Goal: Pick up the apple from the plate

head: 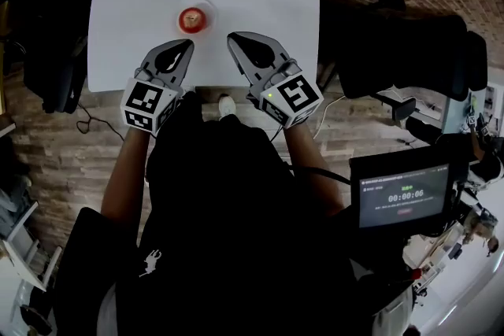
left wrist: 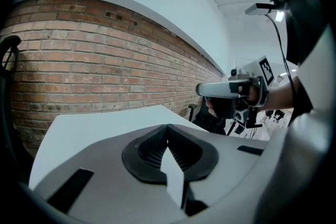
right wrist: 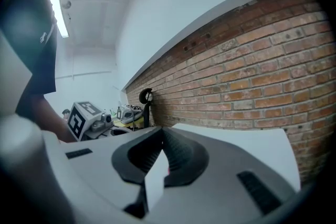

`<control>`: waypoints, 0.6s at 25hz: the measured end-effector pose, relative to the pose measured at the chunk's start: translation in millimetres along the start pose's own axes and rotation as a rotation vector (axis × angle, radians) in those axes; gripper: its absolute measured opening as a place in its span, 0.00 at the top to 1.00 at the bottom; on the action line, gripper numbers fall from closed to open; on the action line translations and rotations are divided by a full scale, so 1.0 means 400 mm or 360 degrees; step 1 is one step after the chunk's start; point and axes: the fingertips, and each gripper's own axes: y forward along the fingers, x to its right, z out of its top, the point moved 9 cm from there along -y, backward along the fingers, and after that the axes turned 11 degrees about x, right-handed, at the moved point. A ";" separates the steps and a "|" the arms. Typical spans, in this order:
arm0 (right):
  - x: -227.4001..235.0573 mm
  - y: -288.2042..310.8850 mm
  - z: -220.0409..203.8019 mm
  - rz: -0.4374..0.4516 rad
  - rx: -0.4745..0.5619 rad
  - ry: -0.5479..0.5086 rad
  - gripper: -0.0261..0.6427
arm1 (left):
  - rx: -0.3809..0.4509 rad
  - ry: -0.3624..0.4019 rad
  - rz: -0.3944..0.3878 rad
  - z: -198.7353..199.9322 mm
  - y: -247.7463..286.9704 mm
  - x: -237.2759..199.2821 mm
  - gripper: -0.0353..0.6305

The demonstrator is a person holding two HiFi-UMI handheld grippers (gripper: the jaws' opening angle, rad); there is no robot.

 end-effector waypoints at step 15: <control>0.002 0.042 -0.068 -0.0158 -0.0127 0.0042 0.95 | -0.0119 0.0058 -0.0220 -0.093 0.072 -0.094 0.94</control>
